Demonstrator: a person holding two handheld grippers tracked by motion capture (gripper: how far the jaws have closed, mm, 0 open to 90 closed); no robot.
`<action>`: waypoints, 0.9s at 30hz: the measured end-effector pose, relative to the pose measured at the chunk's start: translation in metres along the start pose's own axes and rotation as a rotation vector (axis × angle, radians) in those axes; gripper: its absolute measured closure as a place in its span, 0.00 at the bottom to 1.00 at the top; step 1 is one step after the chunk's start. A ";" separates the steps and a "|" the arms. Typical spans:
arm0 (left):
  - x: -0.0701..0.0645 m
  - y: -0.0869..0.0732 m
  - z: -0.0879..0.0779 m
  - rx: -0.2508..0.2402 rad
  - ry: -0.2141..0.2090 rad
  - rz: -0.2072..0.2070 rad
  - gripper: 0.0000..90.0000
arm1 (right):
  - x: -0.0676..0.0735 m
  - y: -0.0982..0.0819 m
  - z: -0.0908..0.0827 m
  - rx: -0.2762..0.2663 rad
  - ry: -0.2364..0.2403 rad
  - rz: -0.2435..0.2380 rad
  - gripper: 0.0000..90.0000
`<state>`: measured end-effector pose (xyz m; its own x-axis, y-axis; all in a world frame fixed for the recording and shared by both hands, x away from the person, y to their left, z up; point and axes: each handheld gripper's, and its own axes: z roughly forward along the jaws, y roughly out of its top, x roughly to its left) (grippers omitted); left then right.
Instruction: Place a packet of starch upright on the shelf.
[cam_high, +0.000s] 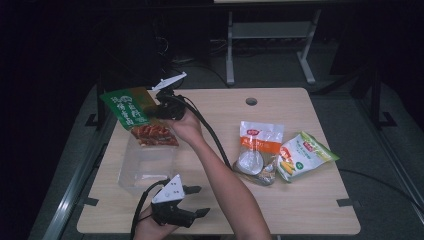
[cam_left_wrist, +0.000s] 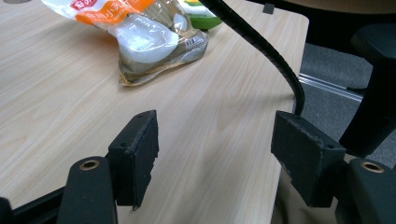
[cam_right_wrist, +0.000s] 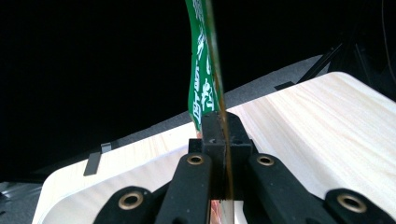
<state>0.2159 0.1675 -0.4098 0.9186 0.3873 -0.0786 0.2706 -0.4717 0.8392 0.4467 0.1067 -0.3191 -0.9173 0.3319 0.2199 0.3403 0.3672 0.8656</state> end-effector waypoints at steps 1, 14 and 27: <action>0.000 0.000 0.000 0.000 -0.004 0.001 0.35 | -0.001 -0.002 0.001 -0.007 0.002 0.008 1.00; 0.000 0.000 0.001 0.005 0.001 0.000 0.35 | -0.016 -0.024 0.011 -0.024 0.005 0.089 1.00; 0.002 0.000 -0.001 -0.005 0.009 -0.009 0.35 | -0.018 -0.027 0.006 0.010 -0.036 0.088 0.89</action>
<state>0.2180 0.1690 -0.4091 0.9136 0.3984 -0.0813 0.2774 -0.4644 0.8410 0.4551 0.0962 -0.3490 -0.8758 0.3940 0.2788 0.4217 0.3434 0.8392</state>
